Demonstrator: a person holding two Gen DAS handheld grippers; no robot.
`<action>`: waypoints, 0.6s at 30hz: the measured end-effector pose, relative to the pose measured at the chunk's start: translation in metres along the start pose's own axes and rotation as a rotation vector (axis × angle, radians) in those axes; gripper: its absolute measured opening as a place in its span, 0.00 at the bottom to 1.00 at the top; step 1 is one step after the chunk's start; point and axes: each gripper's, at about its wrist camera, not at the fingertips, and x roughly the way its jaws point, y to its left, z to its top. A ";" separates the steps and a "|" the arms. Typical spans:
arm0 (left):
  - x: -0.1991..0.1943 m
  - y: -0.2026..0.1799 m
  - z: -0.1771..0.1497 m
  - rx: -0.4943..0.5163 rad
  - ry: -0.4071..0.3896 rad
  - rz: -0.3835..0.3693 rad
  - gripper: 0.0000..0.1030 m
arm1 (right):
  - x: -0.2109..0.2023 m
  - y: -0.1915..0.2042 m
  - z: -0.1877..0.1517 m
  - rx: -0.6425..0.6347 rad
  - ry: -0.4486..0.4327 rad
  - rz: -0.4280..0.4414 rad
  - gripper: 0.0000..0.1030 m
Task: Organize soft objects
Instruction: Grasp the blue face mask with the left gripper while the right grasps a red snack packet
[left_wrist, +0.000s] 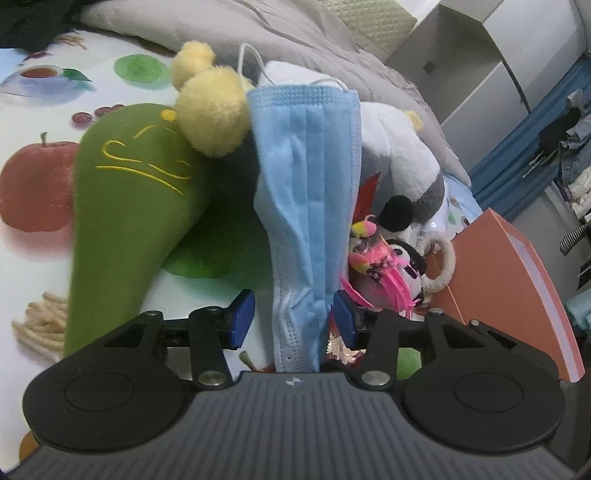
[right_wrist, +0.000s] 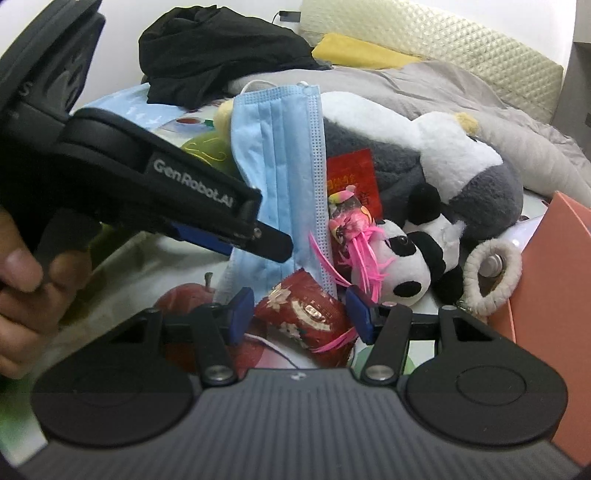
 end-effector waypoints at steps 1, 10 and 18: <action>0.001 -0.001 0.000 0.005 -0.001 -0.004 0.45 | 0.000 0.000 0.000 -0.006 0.007 0.000 0.57; 0.002 -0.008 -0.004 0.027 -0.003 0.002 0.09 | 0.002 -0.011 0.004 0.014 0.062 0.017 0.40; -0.025 -0.017 -0.010 0.033 -0.029 -0.003 0.07 | -0.021 -0.016 0.006 0.100 0.019 0.058 0.39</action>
